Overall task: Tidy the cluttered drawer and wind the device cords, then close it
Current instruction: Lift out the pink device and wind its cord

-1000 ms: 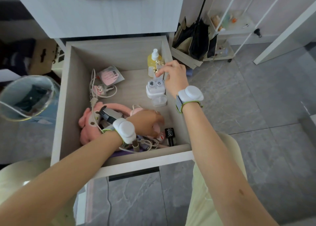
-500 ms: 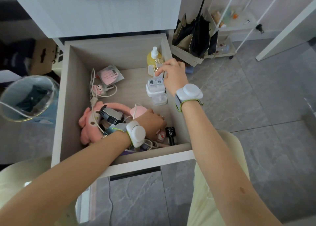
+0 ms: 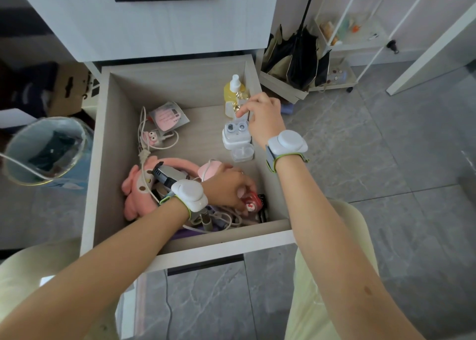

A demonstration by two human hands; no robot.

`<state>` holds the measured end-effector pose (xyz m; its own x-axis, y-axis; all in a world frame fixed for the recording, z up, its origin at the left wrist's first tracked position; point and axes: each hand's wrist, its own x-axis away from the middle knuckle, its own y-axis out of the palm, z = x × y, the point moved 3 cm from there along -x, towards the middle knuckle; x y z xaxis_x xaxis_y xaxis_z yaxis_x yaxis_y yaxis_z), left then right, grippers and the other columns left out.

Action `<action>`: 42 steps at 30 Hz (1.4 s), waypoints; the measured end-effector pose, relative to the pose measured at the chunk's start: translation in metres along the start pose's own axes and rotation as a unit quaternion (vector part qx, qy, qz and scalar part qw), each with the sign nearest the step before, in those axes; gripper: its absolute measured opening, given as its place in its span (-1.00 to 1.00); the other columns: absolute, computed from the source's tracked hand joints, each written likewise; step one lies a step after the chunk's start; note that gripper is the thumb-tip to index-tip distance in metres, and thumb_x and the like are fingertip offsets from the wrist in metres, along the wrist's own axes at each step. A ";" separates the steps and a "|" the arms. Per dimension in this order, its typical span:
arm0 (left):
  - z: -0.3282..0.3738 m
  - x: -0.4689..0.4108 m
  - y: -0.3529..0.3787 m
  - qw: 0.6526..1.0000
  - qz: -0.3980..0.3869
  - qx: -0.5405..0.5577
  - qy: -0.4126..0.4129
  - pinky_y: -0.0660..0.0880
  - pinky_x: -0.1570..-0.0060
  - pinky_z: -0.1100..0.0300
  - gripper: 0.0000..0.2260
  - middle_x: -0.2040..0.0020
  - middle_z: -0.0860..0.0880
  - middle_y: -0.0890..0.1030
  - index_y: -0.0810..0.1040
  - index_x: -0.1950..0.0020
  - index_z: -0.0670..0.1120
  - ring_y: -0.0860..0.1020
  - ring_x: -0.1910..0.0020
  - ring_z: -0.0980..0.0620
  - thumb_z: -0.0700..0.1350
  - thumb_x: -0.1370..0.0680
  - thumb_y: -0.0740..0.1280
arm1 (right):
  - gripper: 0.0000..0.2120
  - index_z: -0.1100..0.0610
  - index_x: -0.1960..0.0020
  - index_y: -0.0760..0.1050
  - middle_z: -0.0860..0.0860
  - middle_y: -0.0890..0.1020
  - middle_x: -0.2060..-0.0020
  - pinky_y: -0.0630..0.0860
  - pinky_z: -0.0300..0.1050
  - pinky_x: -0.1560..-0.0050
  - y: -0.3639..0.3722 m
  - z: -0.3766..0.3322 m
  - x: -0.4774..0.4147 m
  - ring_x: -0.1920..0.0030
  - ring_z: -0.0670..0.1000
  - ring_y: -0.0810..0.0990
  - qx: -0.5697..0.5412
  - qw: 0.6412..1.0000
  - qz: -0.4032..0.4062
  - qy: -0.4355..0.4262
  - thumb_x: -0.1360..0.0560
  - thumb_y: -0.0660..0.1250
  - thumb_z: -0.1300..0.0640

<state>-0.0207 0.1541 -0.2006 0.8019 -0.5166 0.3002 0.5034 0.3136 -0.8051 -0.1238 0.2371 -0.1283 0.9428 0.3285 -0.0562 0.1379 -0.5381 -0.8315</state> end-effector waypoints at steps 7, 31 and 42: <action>-0.004 0.006 -0.003 0.946 0.011 0.322 -0.019 0.45 0.04 0.35 -0.77 0.13 0.02 0.59 0.54 0.01 -0.12 0.55 0.14 0.15 -0.23 -0.39 0.49 | -0.56 0.08 0.00 0.61 0.00 0.44 -0.19 0.35 -0.14 -0.09 0.000 0.000 0.000 -0.27 0.09 0.27 -0.005 1.000 -0.001 0.001 -0.42 0.10 0.48; -0.044 -0.039 -0.069 0.888 0.344 0.240 -0.188 0.34 0.05 0.38 -0.53 -0.08 -0.16 0.55 0.55 -0.24 -0.14 0.53 -0.01 -0.03 -0.35 -0.33 0.44 | -0.45 0.10 -0.35 0.34 0.11 0.24 -0.33 0.25 -0.41 0.00 -0.014 0.006 0.002 -0.18 0.08 0.40 -0.206 0.972 0.067 0.092 -0.44 0.07 0.49; -0.051 -0.046 -0.062 0.868 0.373 0.229 -0.233 0.45 0.05 0.19 -0.62 -0.11 -0.13 0.55 0.47 -0.15 -0.15 0.54 -0.08 -0.07 -0.31 -0.36 0.40 | -0.48 0.13 -0.38 0.29 0.13 0.24 -0.34 0.20 -0.46 0.09 -0.014 0.005 0.001 -0.19 0.04 0.39 -0.202 0.972 0.059 0.106 -0.47 0.08 0.46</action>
<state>-0.1053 0.1175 -0.1904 0.9492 0.3116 0.0428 -0.2224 0.7611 -0.6093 -0.1259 0.2486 -0.1195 0.9948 0.1009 0.0124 0.0917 -0.8377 -0.5384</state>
